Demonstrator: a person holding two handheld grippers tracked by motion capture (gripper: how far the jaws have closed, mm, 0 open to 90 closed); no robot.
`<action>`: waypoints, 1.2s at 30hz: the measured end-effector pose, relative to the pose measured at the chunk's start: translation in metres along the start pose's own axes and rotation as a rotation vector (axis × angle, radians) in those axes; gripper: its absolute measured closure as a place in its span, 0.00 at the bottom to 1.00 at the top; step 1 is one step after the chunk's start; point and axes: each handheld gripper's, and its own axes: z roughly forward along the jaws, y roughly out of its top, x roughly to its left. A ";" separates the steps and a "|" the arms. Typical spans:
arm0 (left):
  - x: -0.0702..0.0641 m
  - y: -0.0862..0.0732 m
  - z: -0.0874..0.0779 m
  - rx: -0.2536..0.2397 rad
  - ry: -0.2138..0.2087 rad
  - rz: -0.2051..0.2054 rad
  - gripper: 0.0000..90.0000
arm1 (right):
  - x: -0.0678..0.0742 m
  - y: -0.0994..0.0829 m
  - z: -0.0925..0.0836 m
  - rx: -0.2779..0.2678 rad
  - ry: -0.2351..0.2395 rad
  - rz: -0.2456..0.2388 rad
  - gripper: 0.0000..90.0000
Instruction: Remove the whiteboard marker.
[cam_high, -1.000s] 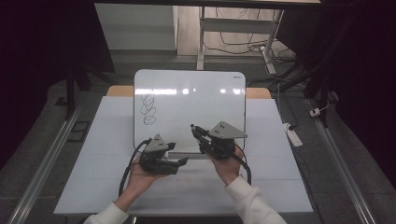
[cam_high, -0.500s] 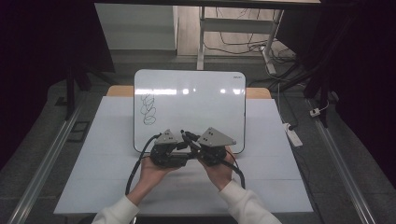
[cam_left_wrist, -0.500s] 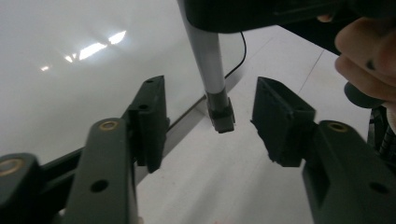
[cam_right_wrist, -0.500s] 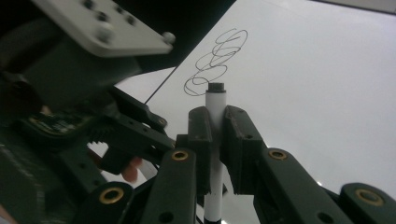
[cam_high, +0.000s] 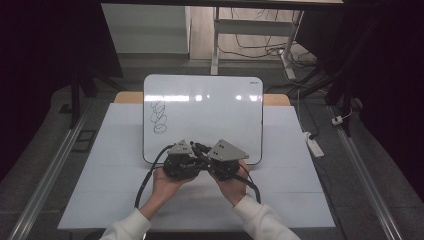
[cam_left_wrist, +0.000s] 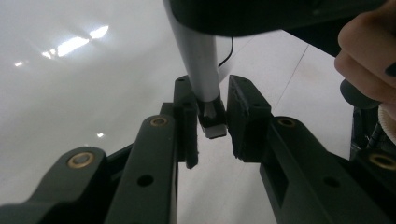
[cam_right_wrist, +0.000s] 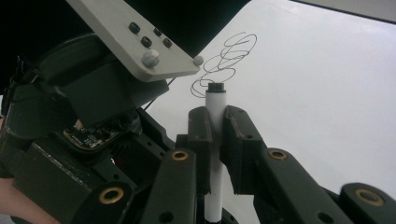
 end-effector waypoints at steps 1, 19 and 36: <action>0.001 -0.001 0.000 -0.004 -0.002 -0.006 0.83 | 0.000 0.000 0.000 -0.001 -0.001 -0.001 0.90; 0.013 -0.007 -0.016 -0.018 0.036 0.031 0.87 | -0.023 -0.006 -0.019 0.019 0.057 0.012 0.56; 0.032 0.000 -0.061 -0.164 0.108 0.054 0.87 | -0.102 -0.109 -0.127 0.153 -0.070 0.146 0.49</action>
